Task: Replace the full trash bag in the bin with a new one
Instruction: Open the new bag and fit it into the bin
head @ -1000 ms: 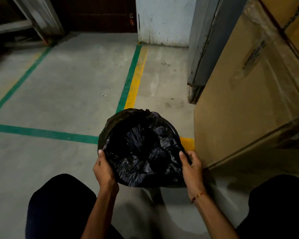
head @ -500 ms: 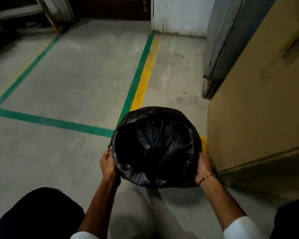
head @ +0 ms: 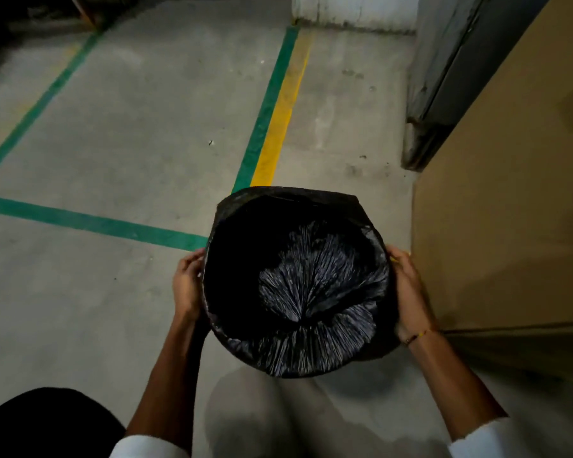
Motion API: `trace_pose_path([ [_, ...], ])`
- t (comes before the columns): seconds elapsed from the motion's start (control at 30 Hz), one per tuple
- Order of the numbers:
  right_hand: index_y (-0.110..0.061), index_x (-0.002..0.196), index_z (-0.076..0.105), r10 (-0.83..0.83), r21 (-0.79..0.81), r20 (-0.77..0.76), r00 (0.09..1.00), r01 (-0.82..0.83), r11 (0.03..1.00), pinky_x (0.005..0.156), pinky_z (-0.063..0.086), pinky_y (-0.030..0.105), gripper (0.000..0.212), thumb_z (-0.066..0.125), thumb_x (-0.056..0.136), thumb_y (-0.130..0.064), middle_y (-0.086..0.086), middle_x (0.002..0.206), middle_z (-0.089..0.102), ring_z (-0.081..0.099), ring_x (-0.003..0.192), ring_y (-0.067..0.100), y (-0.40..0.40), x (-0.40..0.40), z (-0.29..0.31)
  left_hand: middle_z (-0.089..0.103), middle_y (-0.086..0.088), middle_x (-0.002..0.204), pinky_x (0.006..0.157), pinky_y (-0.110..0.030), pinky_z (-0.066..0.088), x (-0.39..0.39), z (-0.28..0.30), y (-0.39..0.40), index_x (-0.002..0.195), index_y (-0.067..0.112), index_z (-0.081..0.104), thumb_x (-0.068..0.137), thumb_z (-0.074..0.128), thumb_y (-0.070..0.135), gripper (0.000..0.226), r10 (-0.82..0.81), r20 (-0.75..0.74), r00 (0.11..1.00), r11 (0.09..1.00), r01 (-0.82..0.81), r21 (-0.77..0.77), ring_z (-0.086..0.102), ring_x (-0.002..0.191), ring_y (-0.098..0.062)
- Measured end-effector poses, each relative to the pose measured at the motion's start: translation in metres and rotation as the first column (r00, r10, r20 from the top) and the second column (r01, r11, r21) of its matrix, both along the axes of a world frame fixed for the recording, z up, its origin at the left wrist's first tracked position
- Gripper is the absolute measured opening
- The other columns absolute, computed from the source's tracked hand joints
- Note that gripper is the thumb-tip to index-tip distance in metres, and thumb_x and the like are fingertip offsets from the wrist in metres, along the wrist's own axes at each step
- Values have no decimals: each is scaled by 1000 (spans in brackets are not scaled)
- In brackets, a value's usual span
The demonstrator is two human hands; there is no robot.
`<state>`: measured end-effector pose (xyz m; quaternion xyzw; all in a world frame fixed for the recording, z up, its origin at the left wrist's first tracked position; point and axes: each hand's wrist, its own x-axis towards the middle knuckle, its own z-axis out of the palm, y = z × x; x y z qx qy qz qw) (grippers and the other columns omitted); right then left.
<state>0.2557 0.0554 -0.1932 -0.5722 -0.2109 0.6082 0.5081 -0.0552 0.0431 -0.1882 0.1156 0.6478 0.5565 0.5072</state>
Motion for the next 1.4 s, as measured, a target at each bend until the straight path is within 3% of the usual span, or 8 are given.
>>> trace_pose_path([
  [0.2,-33,140,44,105,265,315,943,-194,945,105,40,25,48,56,94,-39,-10,143,49,47,130,0,3,8,34,61,5,132,89,-32,48,-3,56,5,121,35,58,93,49,29,29,-135,-233,963,941,198,274,59,115,-13],
  [0.4,-19,114,67,149,290,534,833,-346,892,90,48,24,23,65,92,-18,-8,107,69,64,98,-1,52,-8,42,70,3,109,84,-15,50,13,66,40,121,8,63,93,62,14,29,-391,-589,707,821,557,124,65,97,-4],
  [0.7,-3,105,71,294,39,346,891,-327,944,91,53,30,27,60,95,-26,5,98,74,69,92,16,95,-1,24,66,3,59,57,-17,48,1,45,69,81,8,61,97,51,13,19,-452,-202,869,890,456,-32,61,51,-6],
  [0.8,-9,74,63,373,-108,341,863,-358,927,71,49,19,26,51,97,-7,4,64,66,61,54,0,86,1,6,56,8,39,41,-10,40,1,30,50,70,10,50,98,39,-2,33,-517,-241,821,855,482,-190,50,36,1],
  [0.97,34,97,49,365,-188,492,790,-313,931,68,46,18,31,24,99,14,25,100,54,64,65,-3,50,-6,-1,67,-16,88,65,-19,54,0,-4,6,122,-2,42,101,38,3,22,-485,-179,856,866,441,-238,55,37,8],
  [1.03,22,81,54,347,-183,434,831,-296,937,57,38,11,36,25,98,15,17,78,58,57,56,6,40,-3,0,55,-13,113,80,-21,50,5,-8,-4,138,5,22,90,62,27,67,-364,-124,923,929,349,-125,56,43,16],
  [1.23,-22,80,63,78,40,590,804,-126,991,55,45,18,16,57,93,-27,5,77,60,56,63,6,66,14,34,61,-8,85,59,-25,41,-26,43,46,80,18,54,96,52,25,17,-82,-238,968,988,47,-146,60,57,-14],
  [1.4,-11,87,67,1,411,611,791,-319,854,59,49,22,16,58,96,-20,3,70,64,58,59,7,64,-9,134,70,-11,82,69,-33,47,6,125,45,87,8,64,88,52,26,21,120,-903,412,948,221,227,63,73,-23],
])
